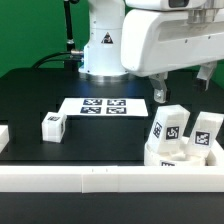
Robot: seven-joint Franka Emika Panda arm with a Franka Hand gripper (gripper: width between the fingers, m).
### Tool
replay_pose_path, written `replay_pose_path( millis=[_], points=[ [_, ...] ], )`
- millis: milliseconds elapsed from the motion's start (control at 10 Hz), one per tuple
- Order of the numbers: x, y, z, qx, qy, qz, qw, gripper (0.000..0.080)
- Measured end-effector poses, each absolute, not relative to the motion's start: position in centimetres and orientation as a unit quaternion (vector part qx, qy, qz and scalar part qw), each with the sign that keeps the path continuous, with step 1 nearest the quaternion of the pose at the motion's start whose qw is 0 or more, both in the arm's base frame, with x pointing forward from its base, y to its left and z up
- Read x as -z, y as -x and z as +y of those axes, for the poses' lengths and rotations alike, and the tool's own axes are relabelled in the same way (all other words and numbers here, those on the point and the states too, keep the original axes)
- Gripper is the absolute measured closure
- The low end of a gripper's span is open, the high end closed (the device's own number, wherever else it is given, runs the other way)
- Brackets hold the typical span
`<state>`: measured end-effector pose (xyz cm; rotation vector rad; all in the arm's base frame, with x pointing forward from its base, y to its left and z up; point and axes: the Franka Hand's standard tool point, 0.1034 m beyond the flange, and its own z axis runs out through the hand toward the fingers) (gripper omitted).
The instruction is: Assemble stool
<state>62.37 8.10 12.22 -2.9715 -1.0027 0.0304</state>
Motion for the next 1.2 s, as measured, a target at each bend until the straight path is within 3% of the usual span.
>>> replay_pose_path(
  millis=[1200],
  points=[
    [-10.7, -62.7, 6.1, -0.054, 0.625, -0.779, -0.028, 0.0151]
  ],
)
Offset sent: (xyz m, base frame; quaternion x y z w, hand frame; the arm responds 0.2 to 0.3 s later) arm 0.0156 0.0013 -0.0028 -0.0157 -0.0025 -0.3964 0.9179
